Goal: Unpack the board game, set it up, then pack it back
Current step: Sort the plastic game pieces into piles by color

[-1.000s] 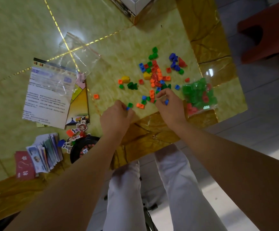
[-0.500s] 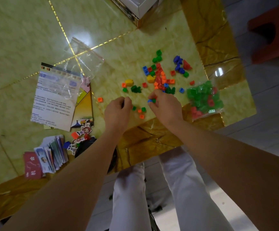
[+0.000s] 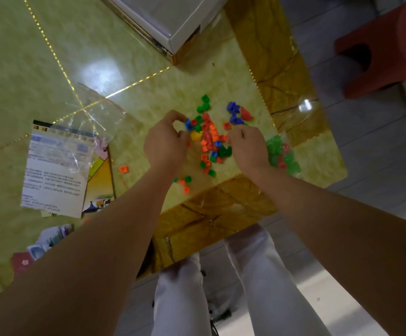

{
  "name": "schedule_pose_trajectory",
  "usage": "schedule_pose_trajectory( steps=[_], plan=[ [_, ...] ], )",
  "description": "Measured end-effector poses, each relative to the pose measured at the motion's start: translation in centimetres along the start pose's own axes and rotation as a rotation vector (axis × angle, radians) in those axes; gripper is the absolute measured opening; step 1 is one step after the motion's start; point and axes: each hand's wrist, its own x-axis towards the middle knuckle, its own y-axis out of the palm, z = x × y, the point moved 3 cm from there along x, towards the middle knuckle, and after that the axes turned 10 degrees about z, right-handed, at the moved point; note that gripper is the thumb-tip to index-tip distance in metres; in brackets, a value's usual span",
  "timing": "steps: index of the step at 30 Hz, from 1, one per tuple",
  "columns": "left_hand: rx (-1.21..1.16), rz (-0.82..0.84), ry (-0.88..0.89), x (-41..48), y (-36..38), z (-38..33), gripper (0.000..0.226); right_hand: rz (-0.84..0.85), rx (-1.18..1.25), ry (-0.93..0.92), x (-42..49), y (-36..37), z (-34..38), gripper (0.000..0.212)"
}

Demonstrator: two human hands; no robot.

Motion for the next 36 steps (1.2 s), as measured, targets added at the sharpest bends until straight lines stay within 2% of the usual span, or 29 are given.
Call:
schedule_pose_trajectory(
  steps=[3,6,9,15,18,20,22,24,25,27,29,31,34,36],
  plan=[
    [0.235,0.024,0.048,1.2,0.4,-0.5,0.037,0.04,-0.294,-0.098,-0.4,0.2,0.7,0.01],
    [0.304,0.036,0.083,2.0,0.6,-1.0,0.03,0.074,-0.451,-0.105,-0.5,0.2,0.8,0.021],
    [0.34,0.036,0.098,1.9,0.5,-1.4,0.029,0.057,-0.523,-0.126,-0.5,0.3,0.7,0.025],
    [0.359,0.011,0.139,2.1,0.1,-0.8,0.022,0.062,-0.556,-0.153,-0.2,0.6,0.9,0.018],
    [0.257,-0.013,0.144,2.0,-0.6,-0.4,0.018,0.047,-0.412,-0.134,0.1,0.4,0.8,0.012],
    [0.119,-0.01,0.137,2.0,-0.8,0.0,0.012,0.042,-0.151,-0.102,0.2,0.2,0.8,0.011],
    [-0.243,0.032,0.036,2.4,-0.9,0.8,0.007,0.055,0.178,-0.019,0.4,0.0,1.1,0.011],
    [-0.699,0.08,-0.155,2.8,-1.1,1.1,0.016,0.071,0.476,0.086,0.6,0.0,1.4,0.023],
    [-0.843,0.105,-0.225,2.9,-1.2,1.2,0.021,0.085,0.593,0.128,0.8,0.1,1.6,0.026],
    [-0.936,0.137,-0.286,2.8,-1.5,1.3,0.029,0.125,0.692,0.175,1.1,0.1,1.9,0.028],
    [-0.873,0.126,-0.256,2.8,-1.7,1.5,0.035,0.164,0.715,0.193,1.2,0.2,2.3,0.027],
    [-0.666,0.08,-0.135,2.9,-1.8,1.9,0.041,0.18,0.733,0.195,1.3,0.4,2.6,0.027],
    [-0.247,-0.012,-0.006,3.0,-2.0,2.3,0.025,0.168,0.731,0.179,1.4,0.6,3.0,0.026],
    [-0.023,0.004,0.091,2.6,-1.8,2.1,0.017,0.164,0.738,0.153,1.4,0.6,2.9,0.019]
  ],
)
